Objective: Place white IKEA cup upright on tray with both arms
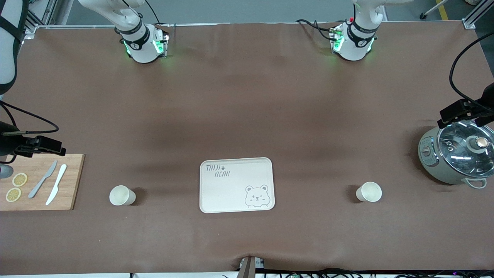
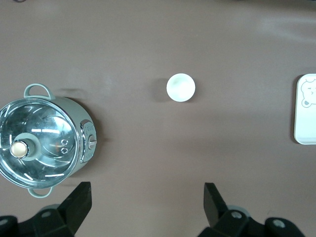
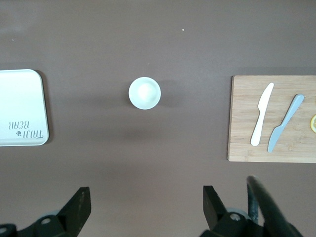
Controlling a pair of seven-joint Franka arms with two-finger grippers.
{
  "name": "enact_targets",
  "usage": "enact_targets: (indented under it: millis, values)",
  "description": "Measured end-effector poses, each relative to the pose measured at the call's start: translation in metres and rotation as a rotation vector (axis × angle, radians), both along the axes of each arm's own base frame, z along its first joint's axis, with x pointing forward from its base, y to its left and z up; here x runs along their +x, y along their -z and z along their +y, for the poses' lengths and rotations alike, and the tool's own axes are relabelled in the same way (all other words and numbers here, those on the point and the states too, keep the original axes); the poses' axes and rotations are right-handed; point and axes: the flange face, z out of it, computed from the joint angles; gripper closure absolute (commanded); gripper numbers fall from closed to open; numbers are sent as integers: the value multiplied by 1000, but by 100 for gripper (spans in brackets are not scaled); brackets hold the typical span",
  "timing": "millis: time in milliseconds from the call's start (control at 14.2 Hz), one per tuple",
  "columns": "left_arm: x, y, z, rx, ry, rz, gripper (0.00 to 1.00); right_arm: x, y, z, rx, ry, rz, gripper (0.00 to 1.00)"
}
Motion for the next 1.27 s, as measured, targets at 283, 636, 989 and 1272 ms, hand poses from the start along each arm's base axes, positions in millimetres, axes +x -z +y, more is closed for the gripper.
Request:
enact_targets:
  millis: [283, 636, 989, 1272]
  values:
    - [0, 0, 0, 0, 1, 1, 0, 0, 2, 5, 4, -8, 5, 0]
    - [-1, -4, 3, 1, -5, -6, 0, 0, 2, 4, 3, -7, 7, 0]
    - [4, 10, -2, 0, 2, 15, 0, 0, 3, 3, -5, -8, 8, 0]
    - [22, 44, -5, 0, 4, 46, 0, 7, 8, -2, -7, -2, -21, 0]
